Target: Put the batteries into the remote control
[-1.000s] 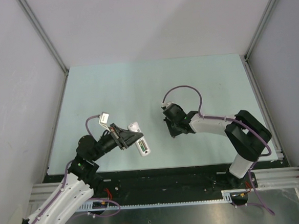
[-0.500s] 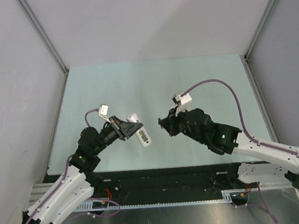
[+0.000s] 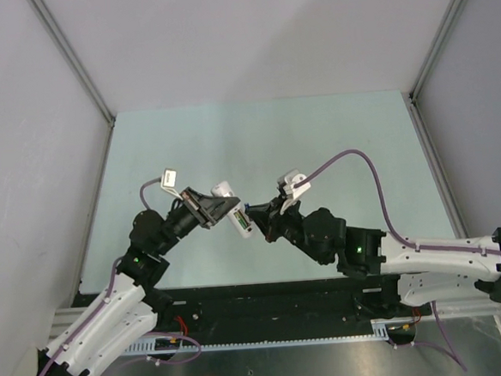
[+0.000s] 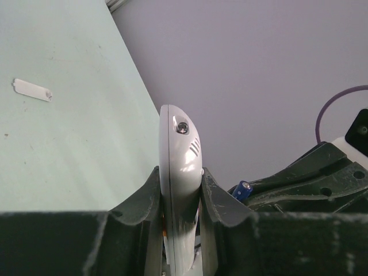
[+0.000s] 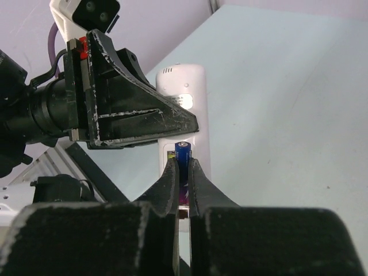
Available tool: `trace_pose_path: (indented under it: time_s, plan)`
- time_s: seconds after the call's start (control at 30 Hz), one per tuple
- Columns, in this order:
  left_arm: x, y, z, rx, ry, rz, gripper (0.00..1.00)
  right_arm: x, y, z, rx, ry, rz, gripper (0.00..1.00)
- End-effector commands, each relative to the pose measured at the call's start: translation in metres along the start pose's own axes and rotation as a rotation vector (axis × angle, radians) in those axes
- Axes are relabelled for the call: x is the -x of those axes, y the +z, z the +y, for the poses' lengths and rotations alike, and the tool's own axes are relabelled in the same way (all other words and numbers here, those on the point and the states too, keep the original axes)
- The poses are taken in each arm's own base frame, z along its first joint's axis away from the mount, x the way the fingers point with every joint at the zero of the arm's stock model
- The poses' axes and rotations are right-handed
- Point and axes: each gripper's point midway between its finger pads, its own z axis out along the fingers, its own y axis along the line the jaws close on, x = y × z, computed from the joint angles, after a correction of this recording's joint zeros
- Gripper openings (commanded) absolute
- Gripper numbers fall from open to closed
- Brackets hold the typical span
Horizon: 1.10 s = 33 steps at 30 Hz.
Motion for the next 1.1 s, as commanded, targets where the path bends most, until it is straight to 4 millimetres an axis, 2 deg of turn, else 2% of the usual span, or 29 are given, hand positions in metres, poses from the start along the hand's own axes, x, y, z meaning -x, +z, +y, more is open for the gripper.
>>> trace_pose_path:
  time_s: [0.0,0.67,1.07]
  plan:
    - [0.023,-0.001,-0.042,-0.115,0.002,-0.059,0.00,0.026,0.006,0.004,-0.024,0.004,-0.124,0.00]
    - [0.021,0.001,-0.057,-0.151,-0.045,-0.010,0.00,0.024,0.001,0.013,-0.025,-0.151,-0.185,0.00]
    - [0.023,-0.003,-0.065,-0.171,-0.056,-0.015,0.00,0.012,0.002,0.014,-0.022,-0.195,-0.163,0.00]
